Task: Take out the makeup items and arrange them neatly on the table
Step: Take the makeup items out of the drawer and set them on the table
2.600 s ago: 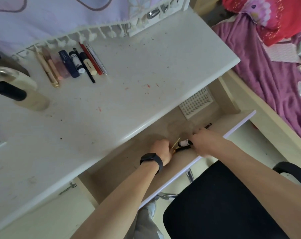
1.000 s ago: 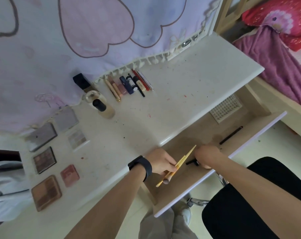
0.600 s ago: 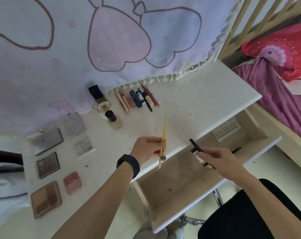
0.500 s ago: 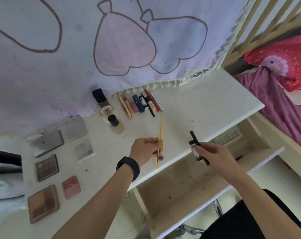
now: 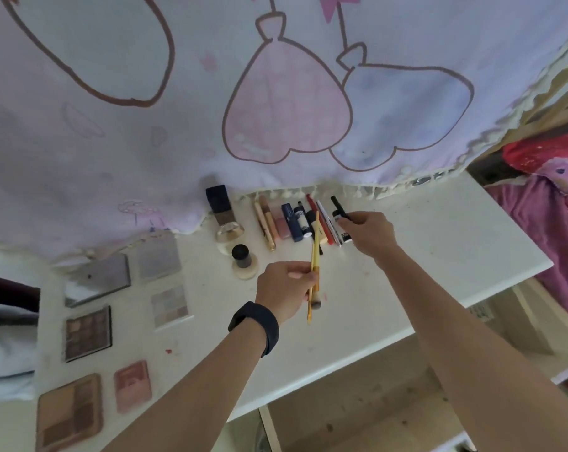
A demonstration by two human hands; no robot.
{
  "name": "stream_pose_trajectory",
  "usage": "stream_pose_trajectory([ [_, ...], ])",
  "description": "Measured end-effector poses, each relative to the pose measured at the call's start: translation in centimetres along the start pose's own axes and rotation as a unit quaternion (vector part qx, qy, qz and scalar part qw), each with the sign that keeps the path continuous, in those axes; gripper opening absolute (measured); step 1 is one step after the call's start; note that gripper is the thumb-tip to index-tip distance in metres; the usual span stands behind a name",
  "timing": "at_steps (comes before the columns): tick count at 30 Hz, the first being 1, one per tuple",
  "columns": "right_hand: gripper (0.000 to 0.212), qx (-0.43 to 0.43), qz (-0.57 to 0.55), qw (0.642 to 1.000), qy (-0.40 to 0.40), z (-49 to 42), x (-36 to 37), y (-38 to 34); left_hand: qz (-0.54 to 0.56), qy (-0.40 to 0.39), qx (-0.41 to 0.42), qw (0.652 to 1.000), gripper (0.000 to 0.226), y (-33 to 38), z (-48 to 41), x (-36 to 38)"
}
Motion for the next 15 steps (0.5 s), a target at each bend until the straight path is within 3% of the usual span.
stream_pose_trajectory([
  [7, 0.032, -0.027, 0.093, 0.995, 0.007, -2.0, 0.7, -0.7, 0.025, -0.023, -0.019, 0.999, 0.008, -0.6, -1.4, -0.4],
  [12, 0.038, -0.021, 0.069, 0.997, -0.015, -1.7, 1.6, -0.7, 0.03, -0.019, -0.021, 0.999, 0.007, -0.7, -2.3, -0.3],
  [15, 0.038, -0.003, -0.004, 1.0, -0.001, -0.5, 0.8, -0.1, 0.05, -0.031, -0.021, 0.998, 0.008, -0.4, -2.5, 0.1],
])
Point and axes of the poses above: each hand's wrist, its own z-axis away from the middle knuckle, its own x-axis out of the palm, y = z × x, the point moved 10 cm from there along -z, towards the middle knuckle, and after that the axes turned 15 degrees about -x, right-handed, at the moved point
